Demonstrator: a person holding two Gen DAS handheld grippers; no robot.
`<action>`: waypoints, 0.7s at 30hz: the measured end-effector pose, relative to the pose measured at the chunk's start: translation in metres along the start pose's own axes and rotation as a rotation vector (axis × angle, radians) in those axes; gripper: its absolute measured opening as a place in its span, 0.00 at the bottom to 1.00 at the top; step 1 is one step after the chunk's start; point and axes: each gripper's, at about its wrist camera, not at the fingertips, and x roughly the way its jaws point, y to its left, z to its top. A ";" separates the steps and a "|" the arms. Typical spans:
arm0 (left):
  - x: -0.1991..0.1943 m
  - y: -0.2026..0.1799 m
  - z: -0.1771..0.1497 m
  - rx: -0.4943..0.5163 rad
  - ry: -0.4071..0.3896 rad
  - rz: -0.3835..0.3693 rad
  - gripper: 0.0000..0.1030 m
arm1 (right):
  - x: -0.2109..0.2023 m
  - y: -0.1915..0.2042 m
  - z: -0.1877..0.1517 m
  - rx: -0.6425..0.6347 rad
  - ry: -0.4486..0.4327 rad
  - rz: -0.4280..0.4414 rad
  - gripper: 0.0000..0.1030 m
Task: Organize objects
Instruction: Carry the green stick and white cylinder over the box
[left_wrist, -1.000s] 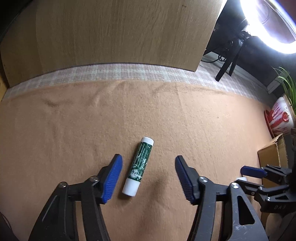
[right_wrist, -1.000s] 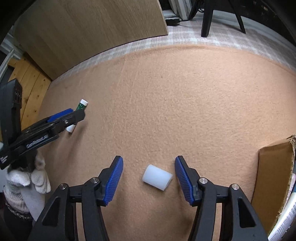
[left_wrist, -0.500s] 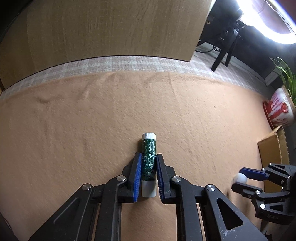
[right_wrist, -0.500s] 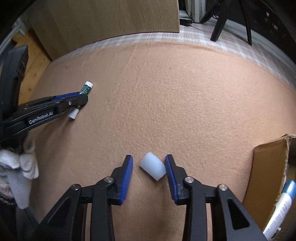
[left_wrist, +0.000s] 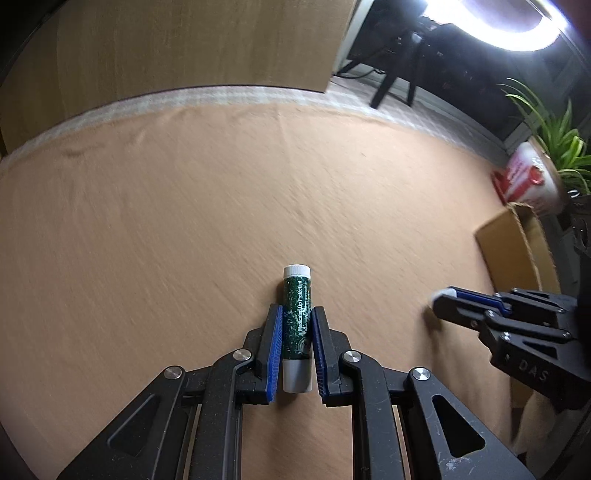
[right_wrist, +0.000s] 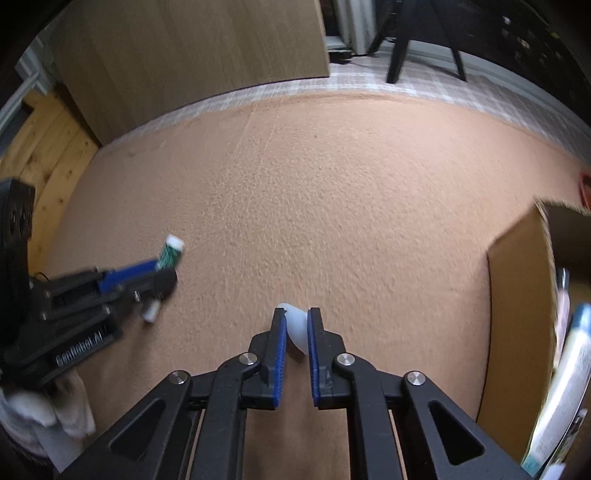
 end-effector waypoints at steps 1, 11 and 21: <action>-0.001 -0.004 -0.005 -0.003 0.000 -0.008 0.16 | -0.002 -0.001 -0.003 0.011 -0.008 0.001 0.06; -0.017 -0.029 -0.016 0.020 -0.029 -0.035 0.16 | -0.040 -0.023 -0.026 0.142 -0.095 0.059 0.06; -0.038 -0.089 -0.003 0.115 -0.071 -0.113 0.16 | -0.122 -0.069 -0.071 0.222 -0.233 0.006 0.06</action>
